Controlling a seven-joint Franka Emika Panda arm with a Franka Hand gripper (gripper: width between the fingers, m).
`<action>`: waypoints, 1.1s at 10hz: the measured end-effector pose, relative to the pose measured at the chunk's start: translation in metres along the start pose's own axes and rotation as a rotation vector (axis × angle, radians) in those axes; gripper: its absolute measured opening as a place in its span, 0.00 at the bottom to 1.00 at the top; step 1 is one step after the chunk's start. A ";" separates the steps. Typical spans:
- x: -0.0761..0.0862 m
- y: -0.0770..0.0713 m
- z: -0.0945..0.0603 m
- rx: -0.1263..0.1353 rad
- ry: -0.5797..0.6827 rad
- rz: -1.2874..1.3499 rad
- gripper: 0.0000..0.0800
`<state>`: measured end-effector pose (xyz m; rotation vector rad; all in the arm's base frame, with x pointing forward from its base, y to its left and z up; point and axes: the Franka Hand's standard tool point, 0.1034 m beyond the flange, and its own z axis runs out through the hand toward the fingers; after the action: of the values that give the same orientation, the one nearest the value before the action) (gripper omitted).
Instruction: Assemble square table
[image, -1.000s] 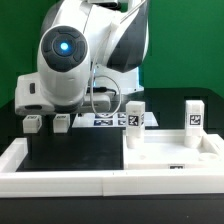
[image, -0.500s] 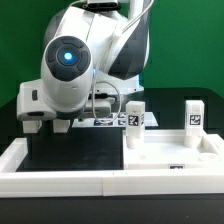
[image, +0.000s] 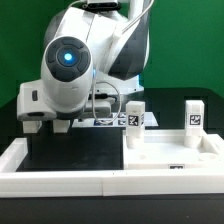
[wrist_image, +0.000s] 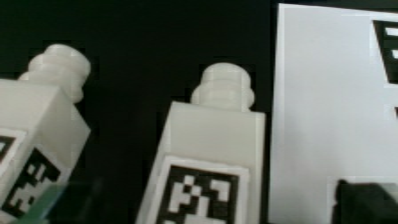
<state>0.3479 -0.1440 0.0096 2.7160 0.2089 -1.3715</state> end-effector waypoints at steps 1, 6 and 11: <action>0.000 0.000 0.000 0.000 0.000 -0.001 0.57; 0.001 -0.001 -0.002 -0.003 0.003 -0.002 0.36; -0.024 0.000 -0.029 0.023 0.000 -0.027 0.36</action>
Offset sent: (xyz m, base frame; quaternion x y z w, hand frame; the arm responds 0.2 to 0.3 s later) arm 0.0041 0.0048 0.0012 0.0019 0.0010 0.0059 1.0000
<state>0.3569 -0.1414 0.0458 2.7417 0.2326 -1.3897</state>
